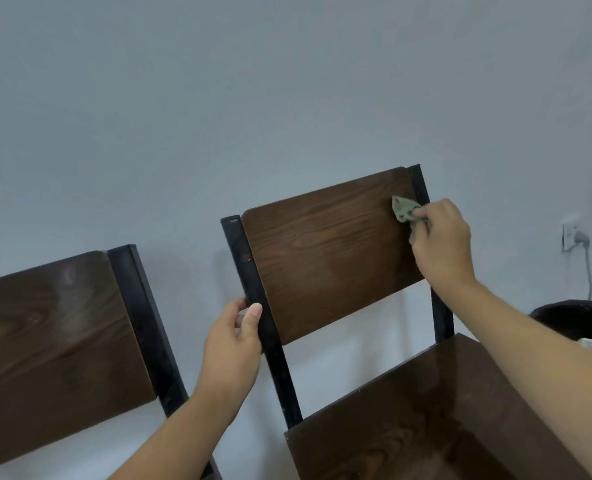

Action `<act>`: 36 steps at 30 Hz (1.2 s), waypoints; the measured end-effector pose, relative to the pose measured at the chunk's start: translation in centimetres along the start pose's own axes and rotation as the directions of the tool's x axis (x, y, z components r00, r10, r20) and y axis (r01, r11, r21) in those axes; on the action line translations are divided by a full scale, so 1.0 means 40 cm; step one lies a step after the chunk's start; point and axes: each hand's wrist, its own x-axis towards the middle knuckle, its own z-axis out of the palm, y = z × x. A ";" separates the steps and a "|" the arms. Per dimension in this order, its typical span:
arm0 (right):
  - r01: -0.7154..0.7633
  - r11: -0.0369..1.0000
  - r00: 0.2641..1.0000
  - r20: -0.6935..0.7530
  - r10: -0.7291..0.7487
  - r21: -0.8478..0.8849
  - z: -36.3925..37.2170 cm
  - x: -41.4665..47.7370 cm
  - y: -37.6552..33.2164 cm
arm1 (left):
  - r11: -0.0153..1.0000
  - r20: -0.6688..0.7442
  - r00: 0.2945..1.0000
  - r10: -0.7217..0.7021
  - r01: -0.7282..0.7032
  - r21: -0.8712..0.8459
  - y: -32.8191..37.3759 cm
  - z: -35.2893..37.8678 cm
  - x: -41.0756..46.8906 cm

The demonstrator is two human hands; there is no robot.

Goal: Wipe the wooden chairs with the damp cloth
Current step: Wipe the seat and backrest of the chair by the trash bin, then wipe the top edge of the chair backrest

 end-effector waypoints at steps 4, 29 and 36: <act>-0.098 0.995 0.995 0.023 0.098 0.017 0.002 -0.219 0.039 | 1.000 -0.005 1.000 0.001 -0.001 -0.005 -0.012 0.001 0.004; -0.459 0.753 0.370 0.872 -0.320 0.471 0.040 -0.803 -0.985 | 0.958 -0.282 0.951 -0.128 0.192 0.213 -0.224 -0.767 -0.485; -0.473 0.689 0.094 0.809 -0.580 0.549 -0.102 -1.110 -1.340 | 0.927 -0.517 0.819 -0.247 0.356 0.121 -0.396 -1.123 -0.918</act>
